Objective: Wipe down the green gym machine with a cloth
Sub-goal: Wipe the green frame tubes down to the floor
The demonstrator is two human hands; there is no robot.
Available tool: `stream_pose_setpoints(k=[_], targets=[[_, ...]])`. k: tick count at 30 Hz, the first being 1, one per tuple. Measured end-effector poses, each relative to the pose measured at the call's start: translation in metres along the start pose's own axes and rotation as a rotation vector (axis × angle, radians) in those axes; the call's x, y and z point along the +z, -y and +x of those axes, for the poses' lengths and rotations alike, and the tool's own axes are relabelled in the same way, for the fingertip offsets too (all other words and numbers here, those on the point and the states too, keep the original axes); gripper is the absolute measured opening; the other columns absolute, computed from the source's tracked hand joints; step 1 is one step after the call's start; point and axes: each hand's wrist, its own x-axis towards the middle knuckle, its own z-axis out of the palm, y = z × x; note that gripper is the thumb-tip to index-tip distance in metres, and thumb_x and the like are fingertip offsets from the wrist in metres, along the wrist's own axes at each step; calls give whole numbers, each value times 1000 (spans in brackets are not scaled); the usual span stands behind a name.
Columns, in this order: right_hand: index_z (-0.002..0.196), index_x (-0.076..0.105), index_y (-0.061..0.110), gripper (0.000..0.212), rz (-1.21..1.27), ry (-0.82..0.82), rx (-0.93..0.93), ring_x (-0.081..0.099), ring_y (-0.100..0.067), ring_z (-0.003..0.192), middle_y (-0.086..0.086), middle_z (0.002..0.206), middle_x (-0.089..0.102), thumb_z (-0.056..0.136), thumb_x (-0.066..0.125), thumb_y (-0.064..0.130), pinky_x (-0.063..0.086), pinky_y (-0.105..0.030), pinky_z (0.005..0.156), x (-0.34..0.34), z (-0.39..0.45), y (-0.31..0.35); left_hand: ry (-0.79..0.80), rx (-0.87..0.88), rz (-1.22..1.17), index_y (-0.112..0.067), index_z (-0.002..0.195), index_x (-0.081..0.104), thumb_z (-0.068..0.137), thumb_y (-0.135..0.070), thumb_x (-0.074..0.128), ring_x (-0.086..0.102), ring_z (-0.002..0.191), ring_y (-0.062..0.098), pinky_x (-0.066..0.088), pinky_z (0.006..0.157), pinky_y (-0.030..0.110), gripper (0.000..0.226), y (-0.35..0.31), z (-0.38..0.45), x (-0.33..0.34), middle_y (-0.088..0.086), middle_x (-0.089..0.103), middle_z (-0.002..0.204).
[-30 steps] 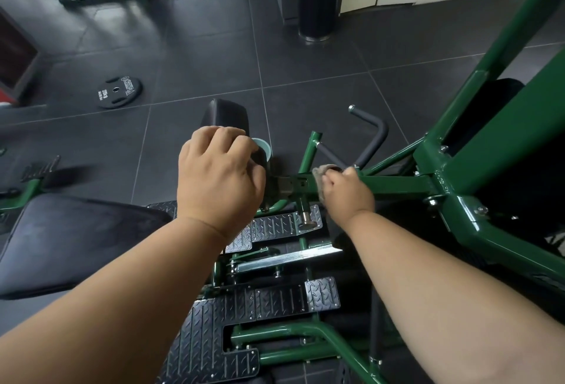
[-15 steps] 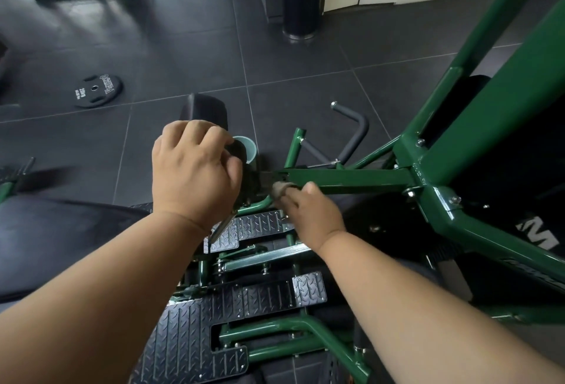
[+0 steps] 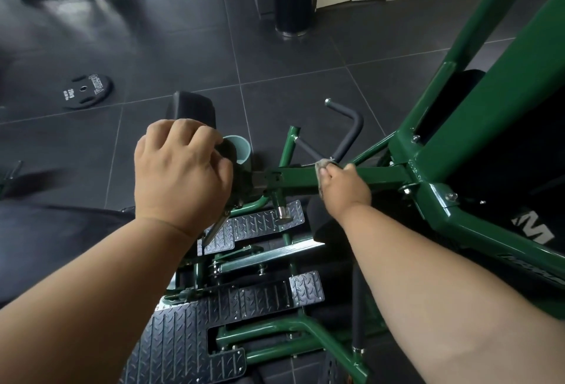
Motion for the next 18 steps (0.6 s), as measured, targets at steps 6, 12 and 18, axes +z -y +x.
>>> stream_pose_setpoints(k=[6, 12, 18], targets=[[135, 59, 24, 31, -46, 73, -321, 50, -26, 94, -5, 125, 58, 110, 40, 28, 41, -35, 65, 0, -9, 35, -21, 73, 76, -15, 97, 73, 93, -21, 54, 55, 104, 40, 42, 87, 48, 20, -2, 1, -1, 5, 71, 106], [121, 71, 24, 48, 79, 42, 28, 51, -27, 80, -7, 107, 42, 110, 31, 48, 51, -37, 75, 2, 14, -2, 190, 242, 152, -15, 90, 70, 100, -28, 43, 55, 88, 36, 44, 77, 48, 32, -15, 8, 1, 5, 67, 89], [120, 66, 24, 40, 5, 70, -294, 54, -24, 83, -8, 117, 55, 110, 31, 38, 51, -35, 65, 4, -3, 22, 351, 307, 143, -21, 96, 77, 96, -32, 41, 58, 91, 32, 46, 83, 46, 37, -11, 15, 2, -1, 73, 94]])
